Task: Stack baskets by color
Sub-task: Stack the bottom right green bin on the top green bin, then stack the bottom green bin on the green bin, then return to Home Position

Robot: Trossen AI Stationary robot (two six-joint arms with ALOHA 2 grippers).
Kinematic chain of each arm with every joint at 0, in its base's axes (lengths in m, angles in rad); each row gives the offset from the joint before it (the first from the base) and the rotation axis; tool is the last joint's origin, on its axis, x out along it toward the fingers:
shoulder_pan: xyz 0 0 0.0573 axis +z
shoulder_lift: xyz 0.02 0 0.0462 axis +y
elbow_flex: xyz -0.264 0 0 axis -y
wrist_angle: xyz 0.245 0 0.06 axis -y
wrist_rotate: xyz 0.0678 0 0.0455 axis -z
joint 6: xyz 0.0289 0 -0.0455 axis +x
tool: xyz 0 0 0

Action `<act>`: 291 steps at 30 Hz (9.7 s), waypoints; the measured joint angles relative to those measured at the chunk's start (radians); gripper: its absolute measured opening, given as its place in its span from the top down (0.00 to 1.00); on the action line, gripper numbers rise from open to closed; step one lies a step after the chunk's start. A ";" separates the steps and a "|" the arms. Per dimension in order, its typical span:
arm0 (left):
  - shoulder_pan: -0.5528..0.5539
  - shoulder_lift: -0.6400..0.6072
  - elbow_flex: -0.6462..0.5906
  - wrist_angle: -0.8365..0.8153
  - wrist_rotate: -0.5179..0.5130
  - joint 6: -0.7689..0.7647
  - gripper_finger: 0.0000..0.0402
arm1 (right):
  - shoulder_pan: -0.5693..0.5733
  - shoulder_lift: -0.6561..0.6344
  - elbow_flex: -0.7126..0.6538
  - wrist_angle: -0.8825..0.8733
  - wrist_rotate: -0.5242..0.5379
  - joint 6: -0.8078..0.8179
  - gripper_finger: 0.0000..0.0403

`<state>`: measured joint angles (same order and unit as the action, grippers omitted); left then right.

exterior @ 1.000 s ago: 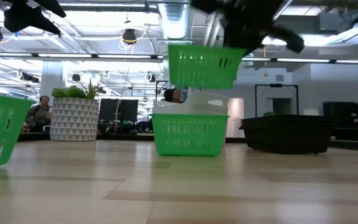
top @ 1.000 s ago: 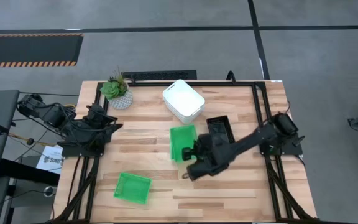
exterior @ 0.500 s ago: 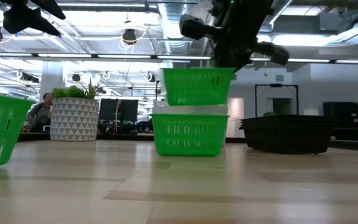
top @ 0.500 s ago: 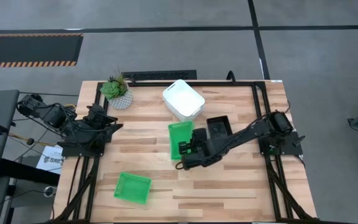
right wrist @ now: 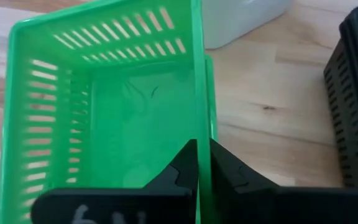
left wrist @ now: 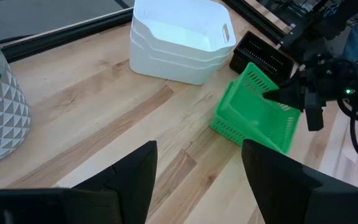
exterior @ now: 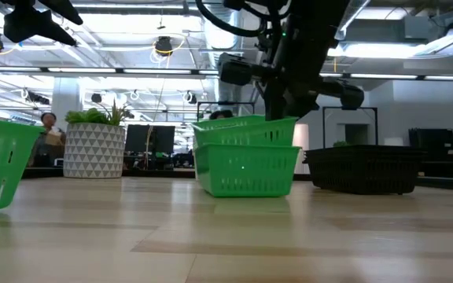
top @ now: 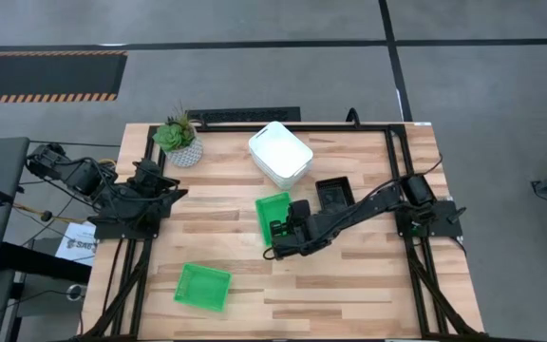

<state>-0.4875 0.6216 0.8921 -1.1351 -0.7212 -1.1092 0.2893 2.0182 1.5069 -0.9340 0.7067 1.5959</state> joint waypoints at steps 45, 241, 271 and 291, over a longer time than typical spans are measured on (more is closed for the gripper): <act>0.000 0.000 0.000 0.000 0.185 -0.004 0.44 | 0.134 -0.025 0.010 0.977 -0.085 -0.765 0.45; 0.000 0.000 0.000 0.003 0.112 -0.009 0.44 | 0.048 -0.085 -0.124 0.192 0.080 -0.172 0.63; 0.000 -0.001 0.000 0.270 0.000 0.196 0.44 | 0.124 -0.555 -0.122 0.527 0.238 -1.056 0.52; 0.000 -0.072 -0.001 0.472 0.078 0.680 0.44 | 0.153 -1.132 -0.675 0.994 -0.192 -1.402 0.51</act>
<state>-0.4873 0.5499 0.8915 -0.6633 -0.6430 -0.4289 0.4426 0.8867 0.8315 0.0597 0.5145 0.1942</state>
